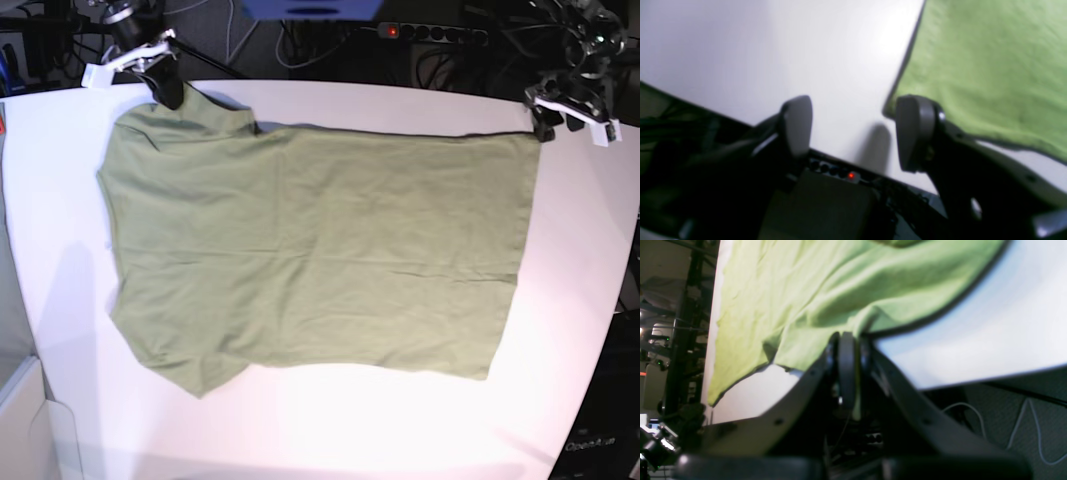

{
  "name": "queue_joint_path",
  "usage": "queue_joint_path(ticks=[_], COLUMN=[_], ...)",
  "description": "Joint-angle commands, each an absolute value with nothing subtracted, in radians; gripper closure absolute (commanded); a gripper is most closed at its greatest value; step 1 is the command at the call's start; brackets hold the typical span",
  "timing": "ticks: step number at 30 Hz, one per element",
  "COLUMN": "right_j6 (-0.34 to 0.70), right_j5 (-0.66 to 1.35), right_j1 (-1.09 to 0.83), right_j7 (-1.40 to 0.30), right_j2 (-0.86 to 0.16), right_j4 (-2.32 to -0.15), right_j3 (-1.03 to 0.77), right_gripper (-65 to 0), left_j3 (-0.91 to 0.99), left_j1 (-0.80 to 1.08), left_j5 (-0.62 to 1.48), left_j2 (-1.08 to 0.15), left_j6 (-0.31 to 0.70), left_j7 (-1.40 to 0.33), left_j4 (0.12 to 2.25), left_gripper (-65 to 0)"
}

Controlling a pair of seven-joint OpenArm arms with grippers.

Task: Fold the T-shirt properly
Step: 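Grasp the shirt's shoulder edges with the left and right grippers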

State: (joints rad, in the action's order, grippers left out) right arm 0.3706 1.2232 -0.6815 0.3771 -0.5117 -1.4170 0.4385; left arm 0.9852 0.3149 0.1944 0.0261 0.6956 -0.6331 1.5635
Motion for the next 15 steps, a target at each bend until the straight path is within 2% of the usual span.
queue_joint_path(ticks=[1, 7, 15], right_j6=[0.381, 0.381, 0.381], right_j5=[1.233, 1.233, 1.231], right_j1=[-0.69, -0.69, -0.69], right_j7=[0.39, 0.39, 0.39], right_j2=[-0.522, -0.522, -0.522], right_j4=[-1.425, -1.425, -1.425], right_j3=[0.437, 0.438, 0.438], right_gripper=[-1.5, -1.5, -1.5], left_j3=[0.989, 0.984, 0.878], left_j1=[0.303, 0.295, 0.295], left_j5=[0.206, 0.205, 0.205], left_j2=[0.016, 0.022, 0.022], left_j6=[0.698, 0.698, 0.698], left_j7=[-0.615, -0.616, -0.616], left_j4=[1.58, 1.58, 1.572], left_gripper=[-37.7, -37.7, -37.7])
